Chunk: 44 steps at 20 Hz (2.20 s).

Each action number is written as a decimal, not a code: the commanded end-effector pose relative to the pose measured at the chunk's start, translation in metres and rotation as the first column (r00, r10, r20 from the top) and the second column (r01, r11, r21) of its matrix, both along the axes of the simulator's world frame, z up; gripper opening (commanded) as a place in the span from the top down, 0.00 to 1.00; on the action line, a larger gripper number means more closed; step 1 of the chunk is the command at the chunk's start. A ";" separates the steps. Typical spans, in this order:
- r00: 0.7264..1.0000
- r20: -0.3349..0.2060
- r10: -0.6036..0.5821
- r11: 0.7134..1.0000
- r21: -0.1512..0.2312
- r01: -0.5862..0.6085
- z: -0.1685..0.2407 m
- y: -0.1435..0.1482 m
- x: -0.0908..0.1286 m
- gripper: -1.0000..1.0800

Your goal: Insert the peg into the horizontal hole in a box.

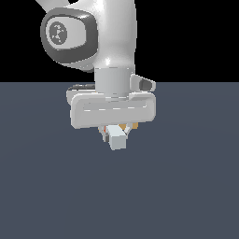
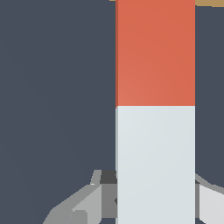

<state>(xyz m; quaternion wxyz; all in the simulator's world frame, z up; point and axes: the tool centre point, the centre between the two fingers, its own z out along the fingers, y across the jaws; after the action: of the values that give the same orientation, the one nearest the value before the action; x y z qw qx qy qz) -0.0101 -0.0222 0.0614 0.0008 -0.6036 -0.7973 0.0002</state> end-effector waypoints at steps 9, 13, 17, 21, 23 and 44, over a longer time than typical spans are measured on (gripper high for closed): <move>0.998 0.002 -0.062 0.998 -0.001 0.062 0.008 0.037 0.018 1.00; 0.998 0.002 -0.066 0.998 -0.001 0.066 0.009 0.039 0.019 1.00; 0.998 0.002 -0.061 0.998 -0.001 0.061 0.008 0.036 0.018 1.00; 0.998 0.002 -0.061 0.998 -0.001 0.061 0.008 0.035 0.018 1.00; 0.998 0.000 -0.061 0.998 -0.001 0.061 0.007 0.035 0.017 1.00; 0.998 0.003 -0.059 0.998 0.001 0.059 0.009 0.124 -0.002 1.00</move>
<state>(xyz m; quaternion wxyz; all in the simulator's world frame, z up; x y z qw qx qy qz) -0.0118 0.0952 0.0690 0.0007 -0.6266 -0.7794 0.0001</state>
